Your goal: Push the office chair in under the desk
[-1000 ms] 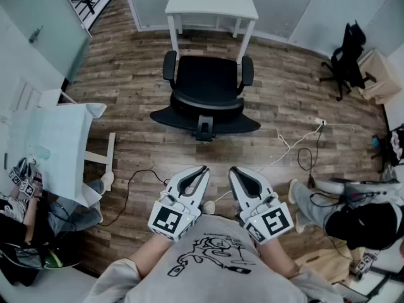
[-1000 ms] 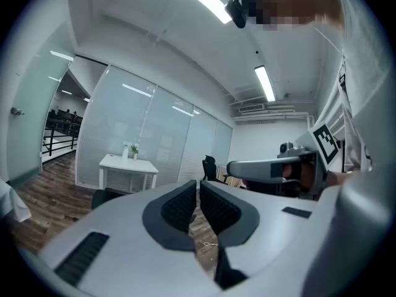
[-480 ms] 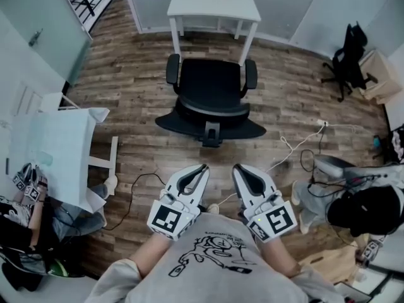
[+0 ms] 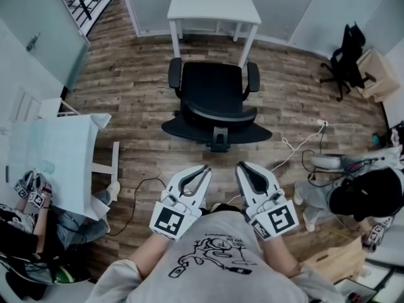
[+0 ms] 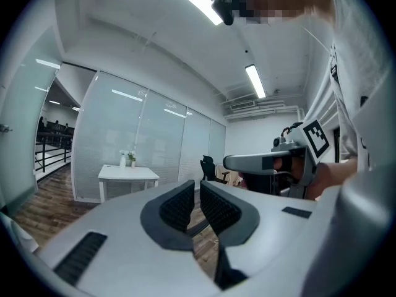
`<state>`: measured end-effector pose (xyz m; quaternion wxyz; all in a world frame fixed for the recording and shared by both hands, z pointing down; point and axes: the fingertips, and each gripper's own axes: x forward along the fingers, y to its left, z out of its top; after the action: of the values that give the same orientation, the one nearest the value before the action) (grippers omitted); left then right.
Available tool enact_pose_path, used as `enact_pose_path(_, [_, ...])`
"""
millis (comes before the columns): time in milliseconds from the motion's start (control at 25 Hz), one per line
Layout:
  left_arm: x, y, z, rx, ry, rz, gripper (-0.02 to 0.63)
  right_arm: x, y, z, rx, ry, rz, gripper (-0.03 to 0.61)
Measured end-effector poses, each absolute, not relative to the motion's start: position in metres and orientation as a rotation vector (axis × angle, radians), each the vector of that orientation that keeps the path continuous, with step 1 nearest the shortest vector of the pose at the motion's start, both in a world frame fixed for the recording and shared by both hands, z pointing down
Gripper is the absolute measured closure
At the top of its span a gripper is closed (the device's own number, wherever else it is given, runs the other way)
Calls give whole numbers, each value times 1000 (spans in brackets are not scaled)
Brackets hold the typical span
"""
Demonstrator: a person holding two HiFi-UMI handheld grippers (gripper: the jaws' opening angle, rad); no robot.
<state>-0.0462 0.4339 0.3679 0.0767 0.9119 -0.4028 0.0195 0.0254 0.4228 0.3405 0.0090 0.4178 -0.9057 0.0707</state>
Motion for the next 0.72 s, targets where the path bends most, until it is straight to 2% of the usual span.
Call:
enact_pose_path(280, [-64, 415, 385, 2777, -1222, 184, 592, 40, 400, 355, 1356, -2703, 107, 536])
enact_pose_path(720, [-72, 366, 483, 2828, -1189, 689, 591, 76, 345, 431, 1266, -2438, -82, 535])
